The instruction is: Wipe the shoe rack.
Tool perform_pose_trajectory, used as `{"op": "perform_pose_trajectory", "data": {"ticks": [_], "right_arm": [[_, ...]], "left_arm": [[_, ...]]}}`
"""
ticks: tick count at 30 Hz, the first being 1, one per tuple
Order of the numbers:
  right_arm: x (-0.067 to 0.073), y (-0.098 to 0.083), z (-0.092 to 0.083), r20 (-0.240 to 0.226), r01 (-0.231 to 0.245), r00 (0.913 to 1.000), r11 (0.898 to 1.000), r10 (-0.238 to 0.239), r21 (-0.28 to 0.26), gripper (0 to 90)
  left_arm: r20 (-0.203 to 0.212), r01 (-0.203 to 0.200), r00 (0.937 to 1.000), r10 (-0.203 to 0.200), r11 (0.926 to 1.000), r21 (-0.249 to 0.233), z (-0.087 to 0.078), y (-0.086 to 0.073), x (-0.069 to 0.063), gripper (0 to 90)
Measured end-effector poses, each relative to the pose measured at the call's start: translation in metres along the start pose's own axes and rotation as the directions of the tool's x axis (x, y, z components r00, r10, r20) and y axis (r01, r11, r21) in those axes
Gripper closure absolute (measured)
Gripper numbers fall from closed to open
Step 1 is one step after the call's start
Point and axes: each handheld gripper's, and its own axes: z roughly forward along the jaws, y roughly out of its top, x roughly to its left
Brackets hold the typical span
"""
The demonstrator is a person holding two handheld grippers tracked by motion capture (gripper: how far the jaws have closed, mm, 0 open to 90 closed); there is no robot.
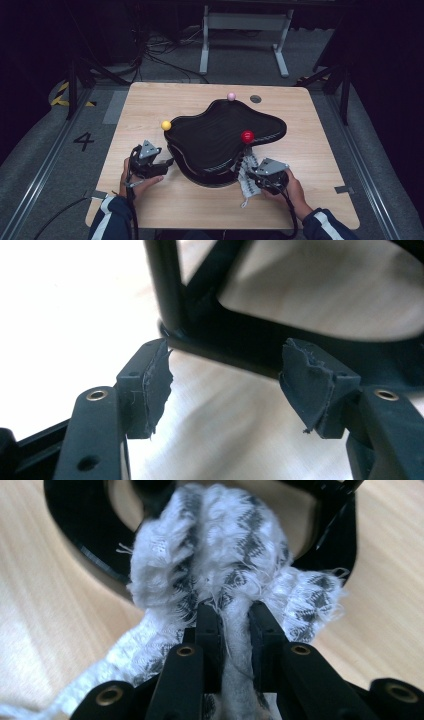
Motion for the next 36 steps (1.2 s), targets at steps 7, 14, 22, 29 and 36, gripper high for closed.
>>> {"op": "perform_pose_trajectory", "data": {"ticks": [7, 14, 22, 29, 36], "right_arm": [[0.002, -0.003, 0.002, -0.003, 0.016, 0.9999, 1.000, -0.016, 0.010, 77.5], [0.006, -0.004, -0.013, -0.054, 0.004, 0.9985, 0.999, -0.006, -0.040, 78.1], [0.019, -0.004, -0.005, -0.073, 0.041, 0.9964, 0.998, -0.045, -0.044, 77.2], [0.019, -0.003, 0.004, -0.032, 0.054, 0.9979, 0.997, -0.056, -0.064, 77.5], [0.019, -0.002, -0.003, -0.015, 0.053, 0.9983, 0.991, -0.056, -0.123, 78.3]], "left_arm": [[-0.042, 0.050, 0.9978, -0.051, 0.9984, -0.027, 0.020, 0.015, 0.011, 37.5], [-0.071, 0.072, 0.9946, -0.076, 0.9955, -0.061, 0.025, 0.027, 0.021, 50.7], [-0.043, 0.017, 0.9989, -0.018, 0.9993, -0.032, 0.029, 0.033, 0.016, 64.9], [-0.048, 0.028, 0.9984, -0.030, 0.9988, -0.040, 0.024, 0.030, 0.017, 73.9], [-0.057, 0.035, 0.9977, -0.037, 0.9990, -0.029, 0.015, 0.023, 0.012, 74.0]]}}
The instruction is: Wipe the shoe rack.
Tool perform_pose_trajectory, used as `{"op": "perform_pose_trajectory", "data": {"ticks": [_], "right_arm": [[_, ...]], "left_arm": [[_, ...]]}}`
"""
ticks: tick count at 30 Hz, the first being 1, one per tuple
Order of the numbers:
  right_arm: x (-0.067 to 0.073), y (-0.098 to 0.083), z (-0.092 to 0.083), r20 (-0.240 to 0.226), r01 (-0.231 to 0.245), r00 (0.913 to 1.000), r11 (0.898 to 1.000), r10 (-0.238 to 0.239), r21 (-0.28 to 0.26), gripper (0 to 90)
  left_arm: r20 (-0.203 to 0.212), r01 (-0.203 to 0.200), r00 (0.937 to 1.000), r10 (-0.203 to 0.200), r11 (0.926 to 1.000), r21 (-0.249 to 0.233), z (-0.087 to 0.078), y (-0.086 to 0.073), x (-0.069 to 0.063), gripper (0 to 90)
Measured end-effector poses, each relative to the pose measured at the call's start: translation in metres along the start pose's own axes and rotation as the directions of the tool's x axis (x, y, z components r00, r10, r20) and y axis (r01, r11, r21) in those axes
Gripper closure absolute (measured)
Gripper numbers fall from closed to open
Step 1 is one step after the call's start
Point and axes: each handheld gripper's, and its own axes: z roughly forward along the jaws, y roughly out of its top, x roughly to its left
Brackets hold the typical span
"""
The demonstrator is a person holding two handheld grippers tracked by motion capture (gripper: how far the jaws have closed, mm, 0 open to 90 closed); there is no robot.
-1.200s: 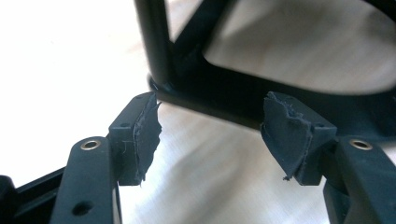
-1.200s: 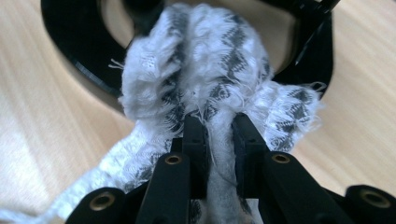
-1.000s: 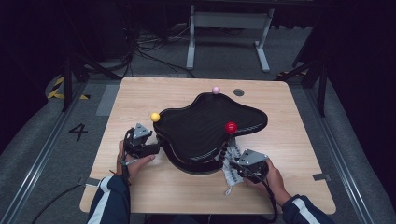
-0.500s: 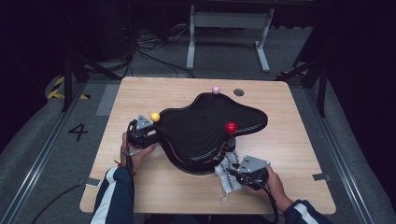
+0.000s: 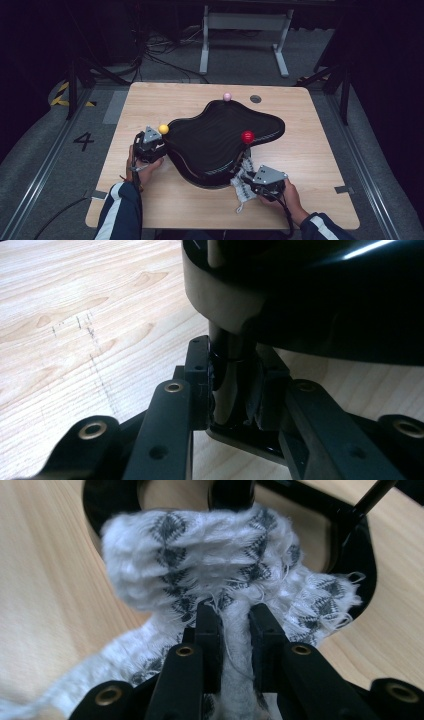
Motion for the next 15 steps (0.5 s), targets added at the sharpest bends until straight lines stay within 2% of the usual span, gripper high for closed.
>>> {"op": "perform_pose_trajectory", "data": {"ticks": [4, 5, 7, 8, 9, 13, 15], "right_arm": [[0.000, 0.011, -0.019, 0.016, -0.023, 0.9996, 0.995, 0.024, -0.098, 78.4], [0.000, 0.011, -0.019, 0.016, -0.023, 0.9996, 0.995, 0.024, -0.098, 78.4], [-0.001, 0.022, -0.030, 0.031, -0.044, 0.9983, 0.986, 0.049, -0.159, 78.4], [-0.002, 0.025, -0.034, 0.035, -0.048, 0.9979, 0.983, 0.055, -0.179, 78.4], [-0.002, 0.029, -0.036, 0.043, -0.052, 0.9972, 0.980, 0.062, -0.192, 78.3], [-0.006, 0.042, -0.048, 0.078, -0.062, 0.9934, 0.967, 0.083, -0.248, 78.2], [-0.008, 0.049, -0.055, 0.100, -0.077, 0.9889, 0.956, 0.109, -0.283, 78.2]], "left_arm": [[-0.004, -0.012, 0.9999, 0.012, 0.9999, 0.001, -0.001, 0.000, -0.001, 74.1], [-0.004, -0.012, 0.9999, 0.012, 0.9999, 0.001, -0.001, 0.000, -0.001, 74.0], [-0.002, -0.018, 0.9998, 0.018, 0.9998, 0.004, -0.002, -0.001, -0.001, 74.0], [0.002, 0.000, 1.0000, 0.000, 1.0000, 0.007, -0.003, -0.001, -0.003, 74.0], [0.000, -0.014, 0.9999, 0.014, 0.9998, 0.013, -0.005, -0.002, -0.003, 74.0], [0.012, -0.016, 0.9998, 0.016, 0.9997, 0.021, -0.009, -0.003, -0.003, 74.1], [-0.001, -0.029, 0.9996, 0.029, 0.9993, 0.022, -0.010, -0.004, -0.005, 74.0]]}}
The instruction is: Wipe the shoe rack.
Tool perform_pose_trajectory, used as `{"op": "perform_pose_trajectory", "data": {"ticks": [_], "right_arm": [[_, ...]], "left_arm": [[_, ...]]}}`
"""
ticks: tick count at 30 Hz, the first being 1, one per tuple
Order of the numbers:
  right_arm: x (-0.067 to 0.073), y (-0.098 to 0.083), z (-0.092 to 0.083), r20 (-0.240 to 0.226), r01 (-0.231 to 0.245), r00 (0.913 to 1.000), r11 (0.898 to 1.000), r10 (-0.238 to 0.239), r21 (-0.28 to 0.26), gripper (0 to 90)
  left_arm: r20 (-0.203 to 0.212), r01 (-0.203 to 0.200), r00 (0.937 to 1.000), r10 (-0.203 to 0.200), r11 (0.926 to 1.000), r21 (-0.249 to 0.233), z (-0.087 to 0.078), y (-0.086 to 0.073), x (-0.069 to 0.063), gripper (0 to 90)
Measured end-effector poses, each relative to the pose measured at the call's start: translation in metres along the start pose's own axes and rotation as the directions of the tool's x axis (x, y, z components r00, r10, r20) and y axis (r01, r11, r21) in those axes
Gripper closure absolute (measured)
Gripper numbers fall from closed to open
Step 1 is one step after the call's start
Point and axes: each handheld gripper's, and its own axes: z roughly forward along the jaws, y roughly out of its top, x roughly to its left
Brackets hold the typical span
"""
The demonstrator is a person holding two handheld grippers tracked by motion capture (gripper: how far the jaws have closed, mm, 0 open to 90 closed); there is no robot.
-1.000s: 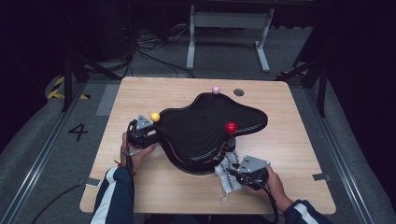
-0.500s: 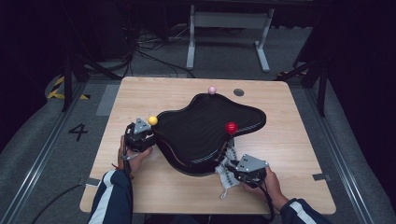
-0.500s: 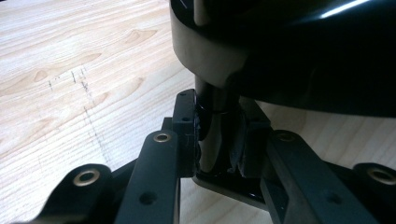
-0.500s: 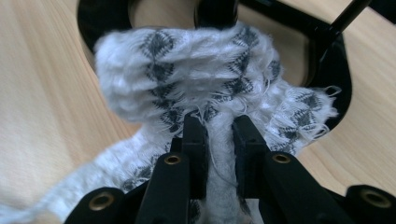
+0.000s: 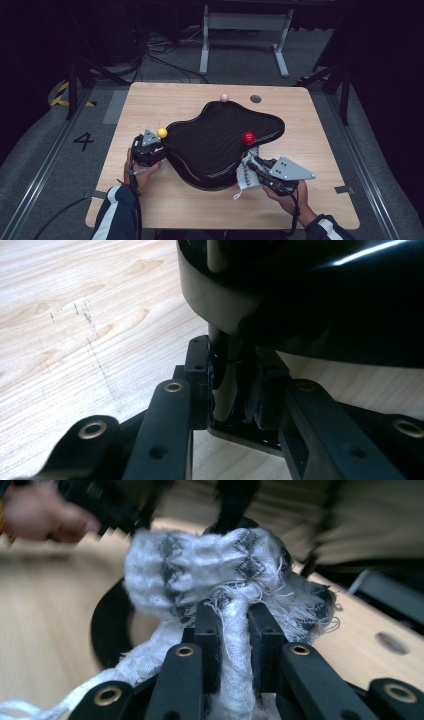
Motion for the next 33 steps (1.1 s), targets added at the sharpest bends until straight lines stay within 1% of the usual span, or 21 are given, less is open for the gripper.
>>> {"op": "perform_pose_trajectory", "data": {"ticks": [1, 2, 3, 7, 9, 11, 12, 13, 15, 16, 18, 20, 21, 23, 25, 26, 28, 29, 30, 31, 33], "right_arm": [[-0.001, 0.005, -0.003, 0.013, -0.004, 0.9999, 1.000, 0.005, -0.020, 78.2], [0.000, 0.007, -0.004, 0.023, 0.004, 0.9997, 1.000, -0.003, -0.025, 78.2], [0.001, 0.010, -0.005, 0.033, 0.005, 0.9995, 1.000, -0.005, -0.028, 78.2], [0.008, 0.010, -0.006, 0.059, 0.031, 0.9978, 0.999, -0.030, -0.009, 78.6], [0.011, 0.006, -0.004, 0.060, 0.048, 0.9970, 0.999, -0.050, 0.022, 78.4], [0.017, -0.001, 0.002, 0.057, 0.071, 0.9956, 0.995, -0.074, 0.068, 78.4], [0.017, -0.001, 0.002, 0.057, 0.071, 0.9956, 0.995, -0.074, 0.068, 78.4], [0.023, -0.008, 0.007, 0.067, 0.115, 0.9902, 0.987, -0.123, 0.112, 78.1], [0.024, -0.013, 0.011, 0.060, 0.103, 0.9918, 0.985, -0.113, 0.140, 78.3], [0.025, -0.017, 0.012, 0.063, 0.110, 0.9907, 0.984, -0.120, 0.143, 77.9], [0.027, -0.020, 0.015, 0.070, 0.149, 0.9842, 0.974, -0.163, 0.169, 77.7], [0.026, -0.023, 0.017, 0.062, 0.141, 0.9860, 0.973, -0.155, 0.181, 78.3], [0.026, -0.026, 0.019, 0.065, 0.147, 0.9847, 0.970, -0.162, 0.194, 78.4], [0.028, -0.032, 0.022, 0.049, 0.153, 0.9846, 0.964, -0.168, 0.215, 78.4], [0.029, -0.034, 0.021, 0.038, 0.153, 0.9856, 0.965, -0.165, 0.215, 78.4], [0.029, -0.033, 0.018, 0.023, 0.150, 0.9872, 0.967, -0.158, 0.206, 78.4], [0.029, -0.031, 0.013, 0.012, 0.141, 0.9893, 0.973, -0.146, 0.185, 78.4], [0.029, -0.029, 0.011, 0.012, 0.140, 0.9895, 0.974, -0.144, 0.178, 78.4], [0.029, -0.027, 0.010, 0.017, 0.142, 0.9891, 0.976, -0.146, 0.166, 78.3], [0.028, -0.025, 0.008, 0.014, 0.139, 0.9896, 0.979, -0.143, 0.150, 78.0], [0.028, -0.019, 0.003, 0.036, 0.132, 0.9900, 0.985, -0.136, 0.110, 78.4]], "left_arm": [[0.004, -0.001, 1.0000, 0.001, 1.0000, 0.002, -0.001, 0.000, -0.001, 73.9], [0.011, 0.001, 0.9999, -0.001, 1.0000, -0.008, -0.001, -0.001, -0.001, 73.9], [0.007, 0.001, 1.0000, -0.001, 1.0000, 0.001, -0.002, -0.002, -0.002, 73.9], [0.013, 0.006, 0.9999, -0.006, 1.0000, -0.007, -0.005, -0.005, -0.002, 74.0], [0.022, 0.007, 0.9997, -0.007, 0.9999, -0.010, -0.006, -0.006, -0.002, 74.0], [0.015, 0.011, 0.9998, -0.011, 0.9998, -0.016, -0.007, -0.007, -0.003, 73.9], [0.015, 0.011, 0.9998, -0.011, 0.9998, -0.016, -0.007, -0.007, -0.003, 74.0], [0.024, 0.018, 0.9996, -0.017, 0.9997, -0.014, -0.008, -0.008, -0.002, 74.1], [0.022, 0.019, 0.9996, -0.018, 0.9996, -0.022, -0.009, -0.010, -0.003, 74.1], [0.025, 0.016, 0.9996, -0.015, 0.9996, -0.022, -0.010, -0.010, -0.003, 74.1], [0.031, 0.026, 0.9992, -0.025, 0.9993, -0.028, -0.011, -0.012, -0.003, 74.1], [0.038, 0.025, 0.9990, -0.023, 0.9992, -0.033, -0.012, -0.013, -0.003, 74.1], [0.038, 0.014, 0.9992, -0.013, 0.9996, -0.024, -0.014, -0.014, -0.003, 74.1], [0.040, 0.013, 0.9991, -0.012, 0.9996, -0.026, -0.015, -0.015, -0.005, 74.0], [0.045, 0.015, 0.9989, -0.014, 0.9995, -0.028, -0.018, -0.018, -0.005, 74.1], [0.049, 0.022, 0.9986, -0.020, 0.9991, -0.036, -0.018, -0.019, -0.006, 74.1], [0.050, 0.023, 0.9985, -0.021, 0.9993, -0.028, -0.021, -0.020, -0.008, 74.1], [0.048, 0.023, 0.9986, -0.021, 0.9992, -0.033, -0.021, -0.021, -0.008, 74.0], [0.042, 0.015, 0.9990, -0.014, 0.9997, -0.018, -0.023, -0.021, -0.009, 74.1], [0.043, 0.023, 0.9988, -0.022, 0.9994, -0.024, -0.023, -0.022, -0.009, 74.0], [0.049, 0.023, 0.9986, -0.021, 0.9994, -0.028, -0.025, -0.024, -0.011, 74.0]]}}
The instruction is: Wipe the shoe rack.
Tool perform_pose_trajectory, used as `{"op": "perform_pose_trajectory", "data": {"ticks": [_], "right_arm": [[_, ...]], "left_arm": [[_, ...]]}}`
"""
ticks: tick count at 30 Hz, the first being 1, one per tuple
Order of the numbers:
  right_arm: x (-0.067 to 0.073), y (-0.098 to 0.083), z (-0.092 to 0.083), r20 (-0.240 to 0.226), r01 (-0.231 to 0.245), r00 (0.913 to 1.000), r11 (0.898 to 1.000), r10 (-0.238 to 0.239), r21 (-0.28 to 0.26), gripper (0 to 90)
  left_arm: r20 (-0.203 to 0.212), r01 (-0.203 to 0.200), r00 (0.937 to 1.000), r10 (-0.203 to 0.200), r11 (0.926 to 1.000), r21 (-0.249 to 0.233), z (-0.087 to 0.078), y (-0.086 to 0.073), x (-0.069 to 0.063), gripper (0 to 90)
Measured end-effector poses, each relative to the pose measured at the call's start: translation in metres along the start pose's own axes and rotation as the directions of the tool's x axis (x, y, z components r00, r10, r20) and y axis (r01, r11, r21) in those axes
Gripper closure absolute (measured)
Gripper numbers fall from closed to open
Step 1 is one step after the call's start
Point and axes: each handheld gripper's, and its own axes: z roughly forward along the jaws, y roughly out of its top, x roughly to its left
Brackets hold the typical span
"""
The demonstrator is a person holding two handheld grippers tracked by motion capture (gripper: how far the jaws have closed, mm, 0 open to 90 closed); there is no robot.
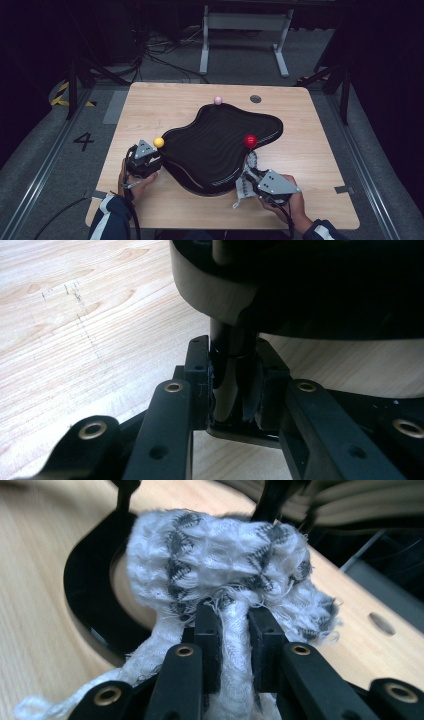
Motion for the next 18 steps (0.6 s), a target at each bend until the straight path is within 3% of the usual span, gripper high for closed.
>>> {"op": "perform_pose_trajectory", "data": {"ticks": [1, 3, 8, 14, 18], "right_arm": [[-0.002, 0.003, -0.003, 0.011, -0.002, 0.9999, 1.000, 0.002, -0.015, 78.4], [-0.005, 0.009, -0.008, 0.016, -0.033, 0.9993, 0.998, 0.034, -0.048, 78.0], [-0.009, 0.025, -0.024, 0.059, -0.027, 0.9976, 0.992, 0.034, -0.120, 77.8], [-0.008, 0.028, -0.022, 0.093, -0.022, 0.9951, 0.993, 0.033, -0.114, 77.4], [-0.011, 0.024, -0.018, 0.112, -0.016, 0.9934, 0.996, 0.026, -0.089, 76.9]], "left_arm": [[-0.006, -0.014, 0.9999, 0.014, 0.9999, 0.005, -0.001, 0.000, 0.000, 74.0], [0.000, -0.006, 1.0000, 0.006, 1.0000, 0.003, -0.002, 0.000, -0.002, 74.0], [0.000, -0.013, 0.9999, 0.013, 0.9999, 0.009, -0.004, -0.001, -0.005, 74.0], [0.003, -0.007, 1.0000, 0.007, 0.9999, 0.010, -0.005, -0.002, -0.008, 73.9], [0.030, -0.003, 0.9996, 0.003, 1.0000, 0.000, -0.005, -0.004, -0.009, 73.7]]}}
